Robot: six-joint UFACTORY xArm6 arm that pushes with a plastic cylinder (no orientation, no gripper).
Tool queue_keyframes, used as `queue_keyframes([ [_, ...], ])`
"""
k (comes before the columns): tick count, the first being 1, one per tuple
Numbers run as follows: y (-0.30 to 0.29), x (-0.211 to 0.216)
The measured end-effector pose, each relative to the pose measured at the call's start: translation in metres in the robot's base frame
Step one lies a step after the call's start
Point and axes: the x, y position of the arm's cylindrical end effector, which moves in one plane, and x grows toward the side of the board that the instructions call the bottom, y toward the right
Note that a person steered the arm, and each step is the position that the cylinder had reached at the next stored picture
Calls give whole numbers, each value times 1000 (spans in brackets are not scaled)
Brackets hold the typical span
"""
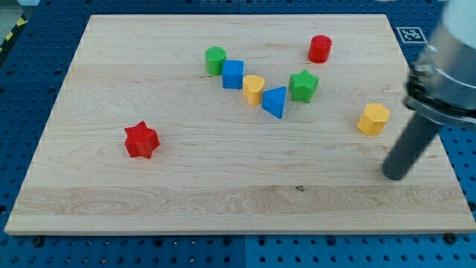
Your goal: Push yellow hexagon to green star
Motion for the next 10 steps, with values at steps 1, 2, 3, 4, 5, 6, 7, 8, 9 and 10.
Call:
queue_keyframes([
  [1,39,-9],
  [2,24,-31],
  [3,-10,-59],
  [4,-40,-97],
  [5,-64,-135],
  [6,-71,-165],
  [7,-71,-156],
  [8,-63,-119],
  [9,-38,-102],
  [10,-25,-113],
])
